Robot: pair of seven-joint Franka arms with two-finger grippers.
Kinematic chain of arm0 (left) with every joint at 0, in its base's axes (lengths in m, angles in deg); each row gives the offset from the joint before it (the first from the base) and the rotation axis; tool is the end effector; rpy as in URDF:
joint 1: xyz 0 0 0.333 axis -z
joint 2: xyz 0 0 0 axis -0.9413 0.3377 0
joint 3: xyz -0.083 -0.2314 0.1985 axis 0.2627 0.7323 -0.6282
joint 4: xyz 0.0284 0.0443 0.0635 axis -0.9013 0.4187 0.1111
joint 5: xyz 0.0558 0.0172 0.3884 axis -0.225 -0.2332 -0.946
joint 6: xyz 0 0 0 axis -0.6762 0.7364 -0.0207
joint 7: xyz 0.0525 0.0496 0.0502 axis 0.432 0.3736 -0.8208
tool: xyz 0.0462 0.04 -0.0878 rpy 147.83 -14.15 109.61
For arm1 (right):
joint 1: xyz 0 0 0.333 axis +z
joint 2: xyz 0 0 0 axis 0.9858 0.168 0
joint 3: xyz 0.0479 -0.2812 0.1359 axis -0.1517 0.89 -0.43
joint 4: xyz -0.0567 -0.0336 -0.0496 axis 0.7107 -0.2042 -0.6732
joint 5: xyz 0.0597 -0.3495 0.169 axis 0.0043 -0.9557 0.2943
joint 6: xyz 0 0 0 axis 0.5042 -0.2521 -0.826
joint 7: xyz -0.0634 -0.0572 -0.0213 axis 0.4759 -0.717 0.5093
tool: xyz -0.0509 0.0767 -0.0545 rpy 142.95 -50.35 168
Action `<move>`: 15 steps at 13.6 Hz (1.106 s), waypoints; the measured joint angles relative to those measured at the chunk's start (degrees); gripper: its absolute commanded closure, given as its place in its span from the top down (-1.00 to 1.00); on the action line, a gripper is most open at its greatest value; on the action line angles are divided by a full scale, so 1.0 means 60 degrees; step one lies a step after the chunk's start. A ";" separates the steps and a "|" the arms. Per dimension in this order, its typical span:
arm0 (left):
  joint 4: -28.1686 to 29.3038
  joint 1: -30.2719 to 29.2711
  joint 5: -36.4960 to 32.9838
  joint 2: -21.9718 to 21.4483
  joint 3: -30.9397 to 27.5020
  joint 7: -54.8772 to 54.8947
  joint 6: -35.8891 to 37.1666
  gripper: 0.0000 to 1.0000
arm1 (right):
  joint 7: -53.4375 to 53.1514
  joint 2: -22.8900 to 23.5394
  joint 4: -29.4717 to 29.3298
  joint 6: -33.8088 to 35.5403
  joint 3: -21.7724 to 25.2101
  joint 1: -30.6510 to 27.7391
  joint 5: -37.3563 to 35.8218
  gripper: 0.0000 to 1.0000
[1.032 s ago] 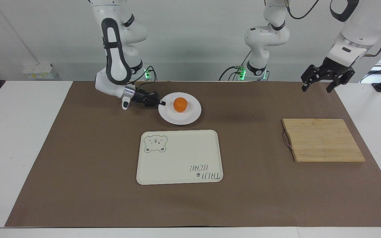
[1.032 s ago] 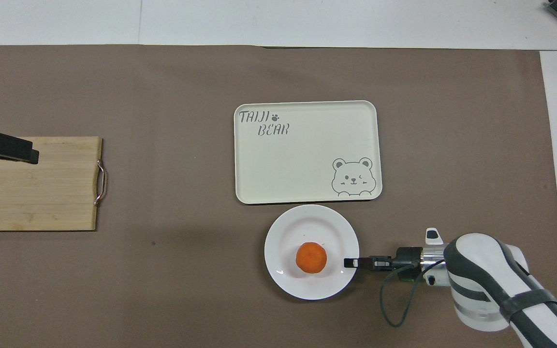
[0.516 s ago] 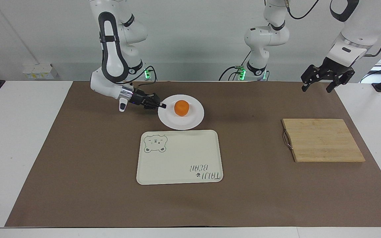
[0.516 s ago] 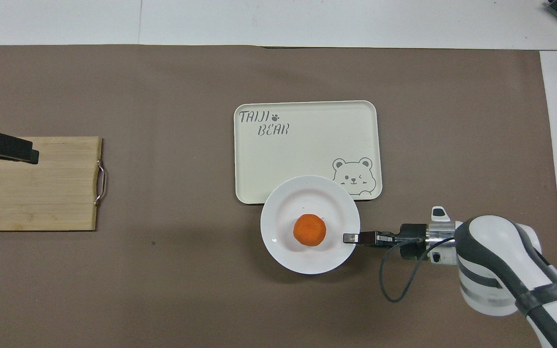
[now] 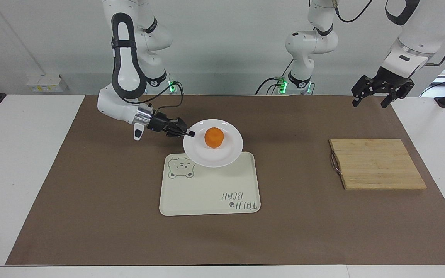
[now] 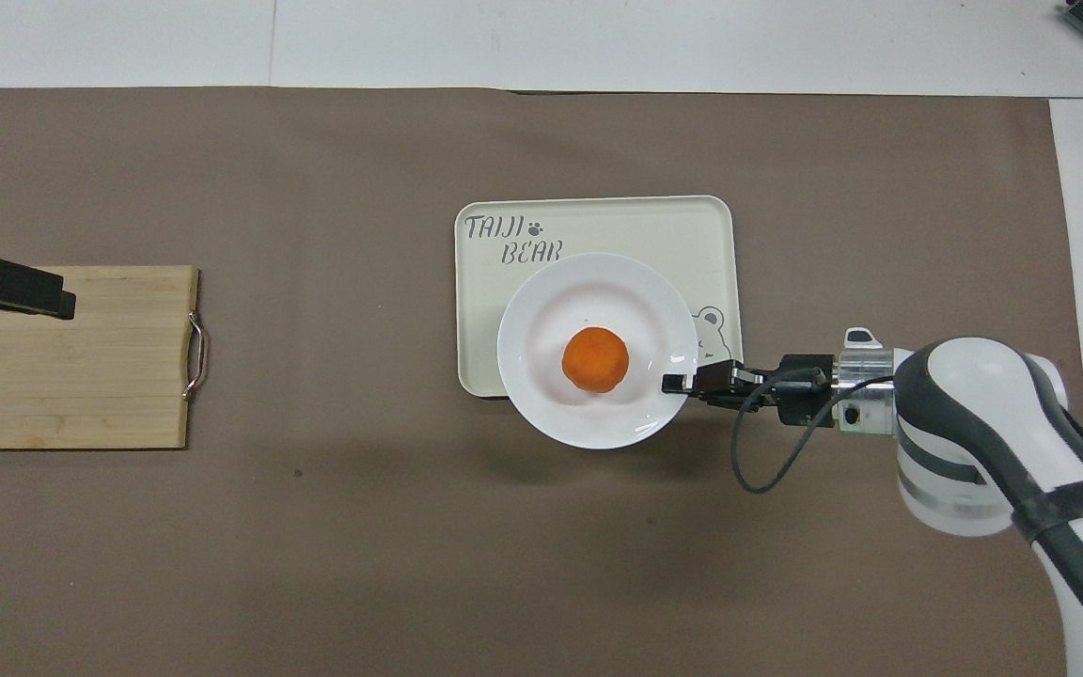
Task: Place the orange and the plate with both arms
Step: 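Slide the plate with the right gripper onto the bear tray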
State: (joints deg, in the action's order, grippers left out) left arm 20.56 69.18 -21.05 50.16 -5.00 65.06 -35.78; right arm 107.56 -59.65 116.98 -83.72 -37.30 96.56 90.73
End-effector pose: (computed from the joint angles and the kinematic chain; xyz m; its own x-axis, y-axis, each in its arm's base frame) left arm 0.5484 -0.0256 0.6393 0.9965 -0.0808 0.0229 -0.0817 -0.9956 0.0449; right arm 0.5172 0.1027 0.3356 0.9719 -0.1850 -0.1458 -0.2166 -0.4587 -0.8618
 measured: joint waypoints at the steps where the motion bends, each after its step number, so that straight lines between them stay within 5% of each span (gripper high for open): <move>1: 0.0000 0.0000 0.0000 0.0000 0.0000 0.0000 0.0000 1.00 | -0.0321 0.0440 -0.0615 0.0069 0.0000 -0.0005 0.0000 -1.00; 7: 0.0000 0.0000 0.0000 0.0000 0.0000 0.0000 0.0002 1.00 | -0.0542 0.3263 -0.3435 0.0209 0.0022 -0.0209 0.0265 -1.00; 15: 0.0000 0.0000 0.0000 0.0000 0.0000 0.0000 0.0003 1.00 | 0.0230 0.3778 -0.3187 0.0346 -0.0024 -0.0156 0.0266 -1.00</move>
State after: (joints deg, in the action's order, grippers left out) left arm 20.56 69.18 -21.05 50.16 -5.00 65.06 -35.76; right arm 108.94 -36.98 97.86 -81.65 -37.44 95.62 92.32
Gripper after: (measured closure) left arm 0.000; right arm 0.960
